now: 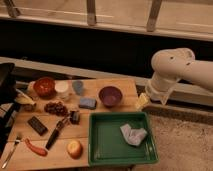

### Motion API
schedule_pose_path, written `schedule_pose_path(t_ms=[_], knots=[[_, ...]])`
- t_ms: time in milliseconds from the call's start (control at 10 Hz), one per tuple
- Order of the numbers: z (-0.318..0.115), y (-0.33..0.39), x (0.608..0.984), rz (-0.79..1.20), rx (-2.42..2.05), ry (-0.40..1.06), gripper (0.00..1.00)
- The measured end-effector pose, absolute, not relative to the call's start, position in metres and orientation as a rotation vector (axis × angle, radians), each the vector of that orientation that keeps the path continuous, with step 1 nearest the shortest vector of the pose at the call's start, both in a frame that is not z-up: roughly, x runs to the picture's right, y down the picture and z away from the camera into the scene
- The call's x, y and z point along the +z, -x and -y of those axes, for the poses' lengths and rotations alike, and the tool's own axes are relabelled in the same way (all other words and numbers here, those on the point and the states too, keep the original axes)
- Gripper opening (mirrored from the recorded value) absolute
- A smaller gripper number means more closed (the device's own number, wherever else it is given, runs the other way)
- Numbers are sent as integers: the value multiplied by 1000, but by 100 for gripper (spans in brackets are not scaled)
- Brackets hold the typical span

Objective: Place sponge in paper cup

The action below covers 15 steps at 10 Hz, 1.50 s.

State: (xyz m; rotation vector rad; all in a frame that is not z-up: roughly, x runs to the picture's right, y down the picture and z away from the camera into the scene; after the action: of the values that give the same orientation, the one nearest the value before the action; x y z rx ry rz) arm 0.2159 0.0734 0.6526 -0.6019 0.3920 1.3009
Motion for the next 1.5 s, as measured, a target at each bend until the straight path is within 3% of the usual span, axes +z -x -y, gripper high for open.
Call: schedule_pose_path(t_ms=[500, 1000, 1500], knots=[[-41, -145, 695, -282, 1294, 664, 80], [-26, -48, 732, -14, 1451, 679, 80], [-28, -48, 735, -28, 1450, 676, 80]])
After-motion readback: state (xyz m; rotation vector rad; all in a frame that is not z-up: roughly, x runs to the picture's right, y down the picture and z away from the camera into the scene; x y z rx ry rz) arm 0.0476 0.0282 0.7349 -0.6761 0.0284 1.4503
